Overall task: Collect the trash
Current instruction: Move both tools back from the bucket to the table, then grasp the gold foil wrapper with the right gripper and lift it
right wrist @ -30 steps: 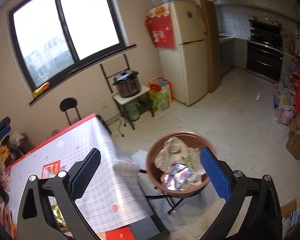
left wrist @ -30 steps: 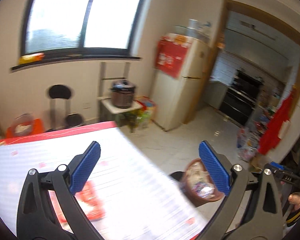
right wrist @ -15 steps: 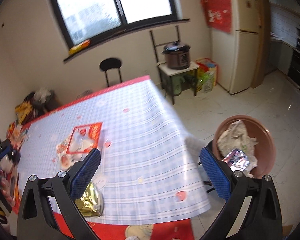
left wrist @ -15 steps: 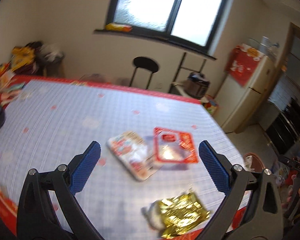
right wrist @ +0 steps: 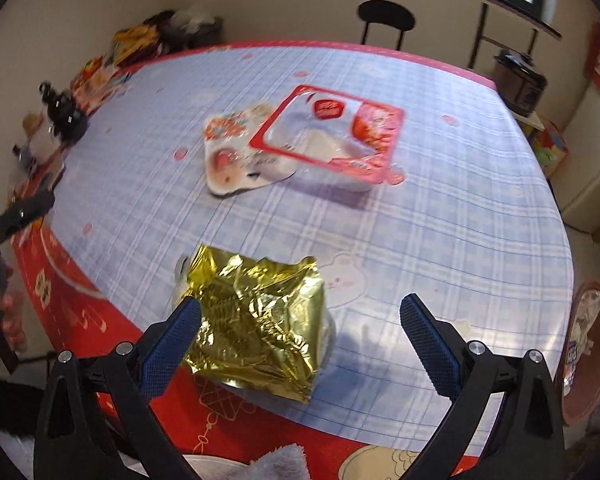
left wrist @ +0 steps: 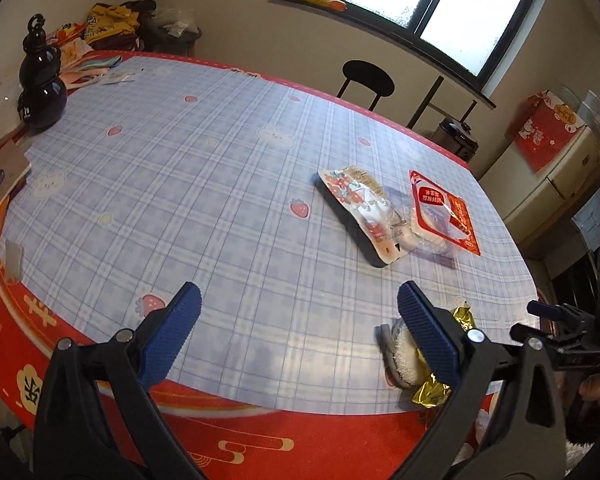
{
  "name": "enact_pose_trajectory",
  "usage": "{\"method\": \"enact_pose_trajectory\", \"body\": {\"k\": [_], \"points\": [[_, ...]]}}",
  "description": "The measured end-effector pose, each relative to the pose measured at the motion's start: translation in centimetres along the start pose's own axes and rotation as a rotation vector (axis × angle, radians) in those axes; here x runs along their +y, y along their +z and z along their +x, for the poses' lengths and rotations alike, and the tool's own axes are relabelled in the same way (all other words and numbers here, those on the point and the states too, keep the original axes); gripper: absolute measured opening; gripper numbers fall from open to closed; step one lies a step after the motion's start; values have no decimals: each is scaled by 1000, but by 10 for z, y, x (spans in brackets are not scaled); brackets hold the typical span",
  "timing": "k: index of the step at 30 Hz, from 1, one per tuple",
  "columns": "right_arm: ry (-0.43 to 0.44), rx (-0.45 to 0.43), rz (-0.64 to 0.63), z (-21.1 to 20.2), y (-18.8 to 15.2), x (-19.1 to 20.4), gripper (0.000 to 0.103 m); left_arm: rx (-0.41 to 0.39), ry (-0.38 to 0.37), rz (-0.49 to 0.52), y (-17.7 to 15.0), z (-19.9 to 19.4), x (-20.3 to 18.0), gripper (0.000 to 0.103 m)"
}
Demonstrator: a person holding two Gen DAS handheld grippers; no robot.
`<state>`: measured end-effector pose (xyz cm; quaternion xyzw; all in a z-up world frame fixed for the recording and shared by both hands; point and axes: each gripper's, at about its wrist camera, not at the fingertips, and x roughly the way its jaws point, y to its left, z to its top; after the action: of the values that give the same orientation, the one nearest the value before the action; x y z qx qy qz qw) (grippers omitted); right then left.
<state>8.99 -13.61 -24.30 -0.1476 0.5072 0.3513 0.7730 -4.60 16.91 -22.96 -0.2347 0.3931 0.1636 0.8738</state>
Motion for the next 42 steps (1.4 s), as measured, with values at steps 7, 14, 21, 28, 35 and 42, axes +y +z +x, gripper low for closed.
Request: {"method": "enact_pose_trajectory", "body": {"k": [7,14,21,28,35,42], "points": [[-26,108,-233,23,-16,40,98,12,-4,-15,-16,-4,9,97],[-84,180,-359,30,-36,42,98,39,-11,-44,-29,1,16,97],[-101,222,-510,49,-46,61,98,57,-26,-27,-32,6,7,97],[-81,169,-523,65,-23,75,98,62,-30,-2,-32,9,-2,97],[2,170,-396,72,-5,67,85,57,-22,-3,-31,7,-1,97],[101,112,-164,50,3,25,76,67,-34,15,-30,11,-9,97]]}}
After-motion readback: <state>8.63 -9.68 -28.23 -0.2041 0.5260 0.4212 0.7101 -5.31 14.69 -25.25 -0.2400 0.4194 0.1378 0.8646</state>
